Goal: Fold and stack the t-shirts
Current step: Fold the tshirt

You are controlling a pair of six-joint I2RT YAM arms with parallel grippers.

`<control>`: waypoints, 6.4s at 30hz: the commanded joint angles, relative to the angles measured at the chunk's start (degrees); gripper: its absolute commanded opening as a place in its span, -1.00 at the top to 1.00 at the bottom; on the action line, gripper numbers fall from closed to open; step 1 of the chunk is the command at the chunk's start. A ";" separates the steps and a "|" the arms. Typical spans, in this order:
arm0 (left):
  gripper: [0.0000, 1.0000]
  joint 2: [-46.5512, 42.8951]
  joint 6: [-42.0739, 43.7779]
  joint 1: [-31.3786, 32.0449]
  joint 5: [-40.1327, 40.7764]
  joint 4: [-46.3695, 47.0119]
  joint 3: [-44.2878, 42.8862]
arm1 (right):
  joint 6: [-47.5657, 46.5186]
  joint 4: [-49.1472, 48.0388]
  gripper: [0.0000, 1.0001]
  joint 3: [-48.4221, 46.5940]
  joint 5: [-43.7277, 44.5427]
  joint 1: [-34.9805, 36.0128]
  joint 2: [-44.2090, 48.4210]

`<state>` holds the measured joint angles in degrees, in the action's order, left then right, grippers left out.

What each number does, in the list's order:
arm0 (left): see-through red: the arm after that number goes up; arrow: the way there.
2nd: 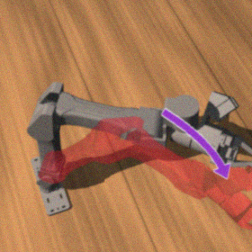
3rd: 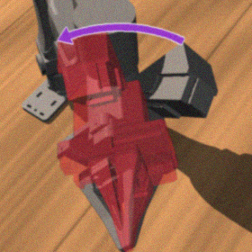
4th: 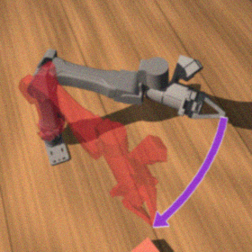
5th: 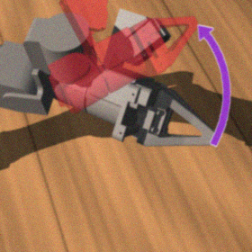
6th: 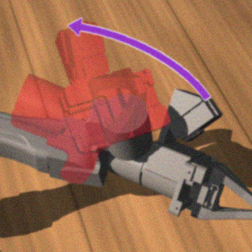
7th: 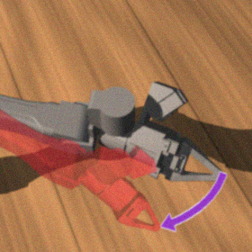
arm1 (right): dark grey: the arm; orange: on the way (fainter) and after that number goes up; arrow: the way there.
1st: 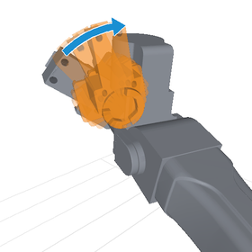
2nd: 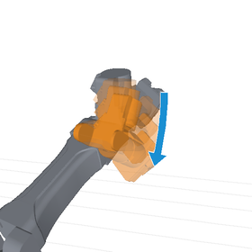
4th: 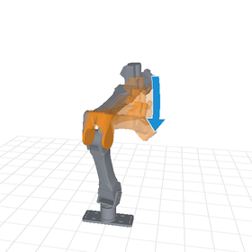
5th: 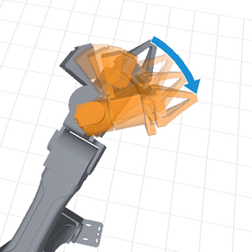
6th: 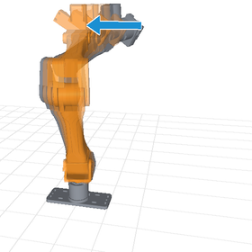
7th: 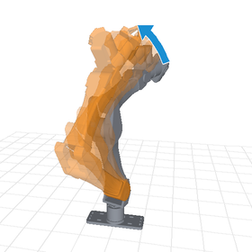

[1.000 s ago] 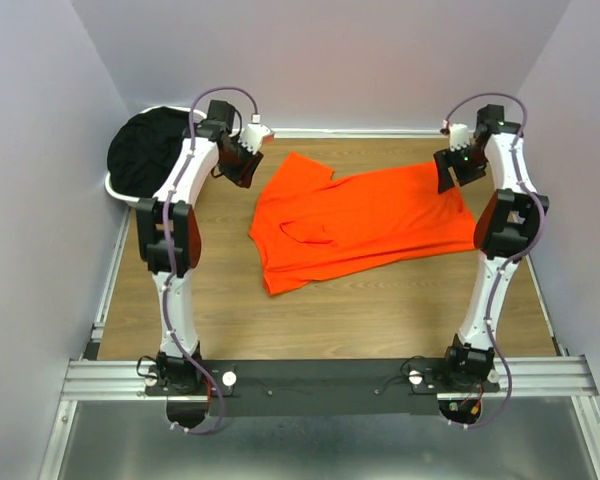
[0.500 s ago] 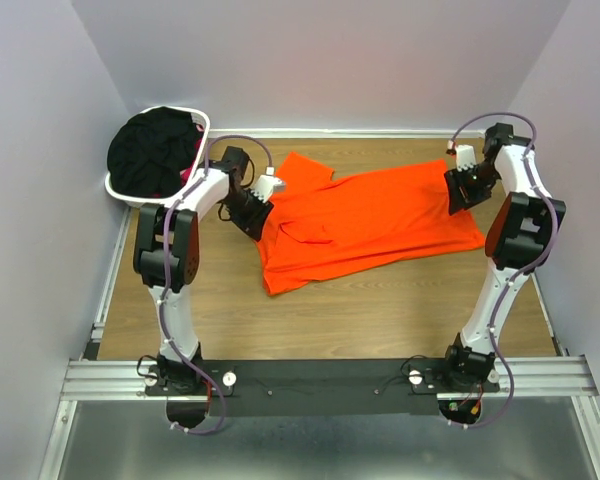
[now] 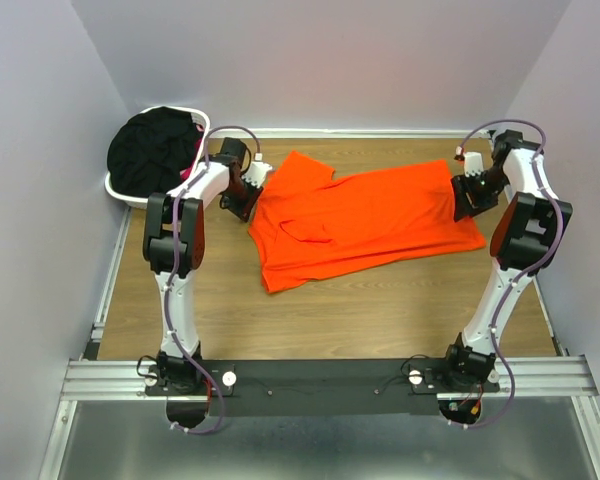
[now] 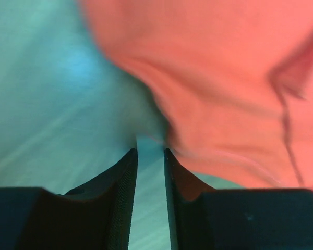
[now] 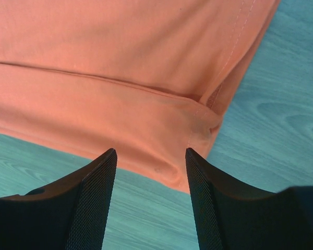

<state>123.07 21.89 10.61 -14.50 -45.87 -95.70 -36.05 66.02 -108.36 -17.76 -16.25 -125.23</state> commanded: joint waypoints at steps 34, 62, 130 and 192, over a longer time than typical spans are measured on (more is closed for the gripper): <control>0.24 -1.52 2.90 2.50 -0.28 -0.54 6.42 | -1.91 5.00 -1.00 -1.86 -4.48 -3.35 0.60; 0.01 1.64 8.62 -2.79 -15.03 -8.10 -21.98 | -4.90 6.58 -0.58 -0.89 -10.54 0.69 -2.39; 0.95 15.36 8.35 -0.77 -9.32 -4.49 -25.68 | -6.40 5.96 0.99 1.30 -6.32 6.14 -2.83; 1.00 -59.34 19.51 2.29 -4.04 -18.38 32.15 | -21.16 6.75 0.99 27.50 -0.34 5.62 26.62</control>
<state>66.30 40.82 9.50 -22.06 -62.63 -64.66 -56.29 72.14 -80.53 -18.90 -10.46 -98.76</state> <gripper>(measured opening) 0.005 0.012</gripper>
